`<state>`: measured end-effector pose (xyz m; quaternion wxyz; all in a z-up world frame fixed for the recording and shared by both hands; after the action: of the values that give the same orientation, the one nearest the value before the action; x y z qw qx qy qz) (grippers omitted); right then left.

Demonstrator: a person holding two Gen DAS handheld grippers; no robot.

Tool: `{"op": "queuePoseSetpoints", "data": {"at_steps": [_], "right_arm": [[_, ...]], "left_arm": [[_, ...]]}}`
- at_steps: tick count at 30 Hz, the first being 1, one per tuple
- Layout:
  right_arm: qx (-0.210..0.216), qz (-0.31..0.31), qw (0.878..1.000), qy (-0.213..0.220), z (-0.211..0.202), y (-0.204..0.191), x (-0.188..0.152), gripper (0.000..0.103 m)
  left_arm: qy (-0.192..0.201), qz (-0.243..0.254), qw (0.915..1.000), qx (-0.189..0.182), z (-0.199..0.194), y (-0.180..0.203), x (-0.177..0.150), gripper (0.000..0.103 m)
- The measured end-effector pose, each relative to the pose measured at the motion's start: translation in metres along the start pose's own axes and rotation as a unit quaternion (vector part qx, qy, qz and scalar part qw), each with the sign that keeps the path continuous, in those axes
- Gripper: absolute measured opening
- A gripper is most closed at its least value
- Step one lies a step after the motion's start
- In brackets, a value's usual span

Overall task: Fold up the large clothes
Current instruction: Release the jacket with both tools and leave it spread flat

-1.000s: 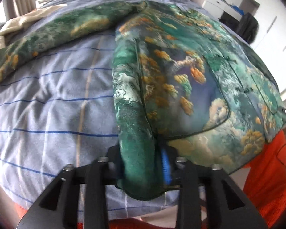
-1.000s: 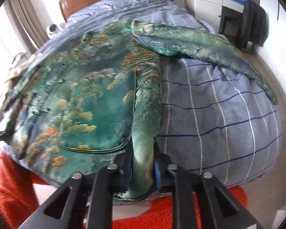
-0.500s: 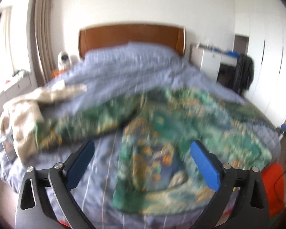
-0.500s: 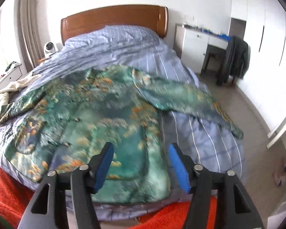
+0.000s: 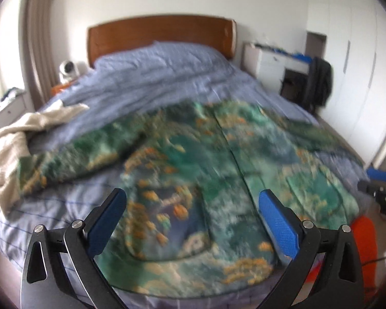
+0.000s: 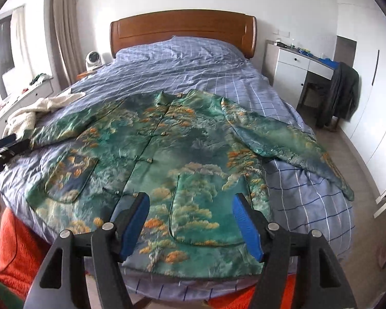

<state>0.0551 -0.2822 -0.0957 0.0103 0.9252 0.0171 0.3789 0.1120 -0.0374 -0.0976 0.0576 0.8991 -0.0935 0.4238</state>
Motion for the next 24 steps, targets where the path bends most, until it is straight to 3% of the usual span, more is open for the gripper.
{"op": "queuePoseSetpoints", "data": {"at_steps": [4,6,14,24], "right_arm": [[-0.032,-0.023,0.999,0.002,-0.003,0.002,-0.004,0.068],[-0.041,-0.021,0.999,0.003,0.000,0.006,-0.005,0.068],[-0.031,-0.025,0.999,0.001,0.013,-0.006,-0.001,0.068],[-0.038,-0.025,0.999,-0.005,0.015,-0.007,-0.004,0.068]], "left_arm": [[0.008,0.011,0.9998,0.013,-0.007,0.002,0.001,0.102],[0.014,-0.007,0.9997,0.017,-0.011,-0.004,0.006,0.102],[0.015,-0.075,0.9968,0.023,-0.009,-0.028,0.007,0.102],[0.020,-0.036,0.9990,0.019,-0.009,-0.011,0.004,0.102]]}}
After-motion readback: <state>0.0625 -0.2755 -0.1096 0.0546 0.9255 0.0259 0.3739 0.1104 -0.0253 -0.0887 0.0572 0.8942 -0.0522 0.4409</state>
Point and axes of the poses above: each gripper's, at about its wrist camera, not at the fingertips, and z roughly the way its jaws point, y to its right, x to its top, the point moved 10 cm from there along z, roughly the way its jaws point, and after that the axes turned 2 degrees about x, right-handed, at the moved point
